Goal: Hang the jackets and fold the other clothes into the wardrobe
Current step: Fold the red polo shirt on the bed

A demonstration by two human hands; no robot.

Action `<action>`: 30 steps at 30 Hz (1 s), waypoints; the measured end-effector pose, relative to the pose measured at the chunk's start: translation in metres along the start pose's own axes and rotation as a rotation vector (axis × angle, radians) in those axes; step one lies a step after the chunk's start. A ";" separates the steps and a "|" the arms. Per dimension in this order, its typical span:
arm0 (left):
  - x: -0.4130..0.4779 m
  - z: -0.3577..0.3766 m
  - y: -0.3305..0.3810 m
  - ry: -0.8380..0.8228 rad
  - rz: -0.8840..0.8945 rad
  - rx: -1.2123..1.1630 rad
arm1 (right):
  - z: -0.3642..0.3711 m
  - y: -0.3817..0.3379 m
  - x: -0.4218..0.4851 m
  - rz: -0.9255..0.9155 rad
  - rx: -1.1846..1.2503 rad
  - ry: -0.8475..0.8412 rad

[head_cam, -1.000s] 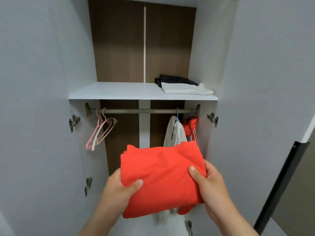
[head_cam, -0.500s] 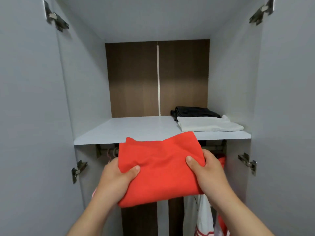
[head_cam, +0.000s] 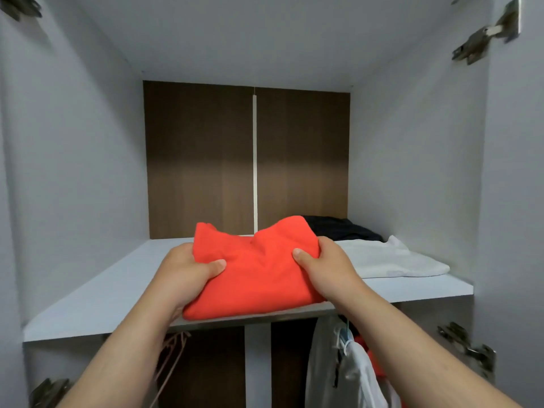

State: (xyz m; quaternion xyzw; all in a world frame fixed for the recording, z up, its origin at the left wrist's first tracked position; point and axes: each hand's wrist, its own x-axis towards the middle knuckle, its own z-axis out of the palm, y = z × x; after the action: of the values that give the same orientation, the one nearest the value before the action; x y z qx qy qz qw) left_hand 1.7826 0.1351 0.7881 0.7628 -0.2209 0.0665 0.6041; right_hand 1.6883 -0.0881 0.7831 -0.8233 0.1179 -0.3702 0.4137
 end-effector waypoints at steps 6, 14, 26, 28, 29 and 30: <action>0.027 0.011 -0.017 0.098 0.004 0.401 | 0.011 0.024 0.029 0.006 -0.062 0.049; -0.006 0.020 -0.023 -0.304 0.165 0.862 | -0.007 0.044 0.026 -0.361 -0.641 -0.440; 0.026 0.023 -0.011 -0.391 -0.011 1.006 | -0.011 0.024 0.050 -0.359 -0.920 -0.612; 0.035 0.023 -0.005 -0.401 0.047 0.983 | -0.006 0.015 0.059 -0.351 -0.822 -0.606; 0.039 0.025 -0.003 -0.428 0.078 0.962 | -0.002 0.013 0.063 -0.333 -0.781 -0.628; 0.043 0.028 -0.002 -0.466 0.097 0.936 | 0.003 0.011 0.068 -0.310 -0.762 -0.663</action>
State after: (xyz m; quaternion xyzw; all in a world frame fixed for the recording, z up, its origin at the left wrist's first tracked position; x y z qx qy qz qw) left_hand 1.8169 0.0982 0.7948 0.9345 -0.3312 0.0144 0.1297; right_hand 1.7389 -0.1277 0.8079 -0.9961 -0.0162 -0.0774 0.0404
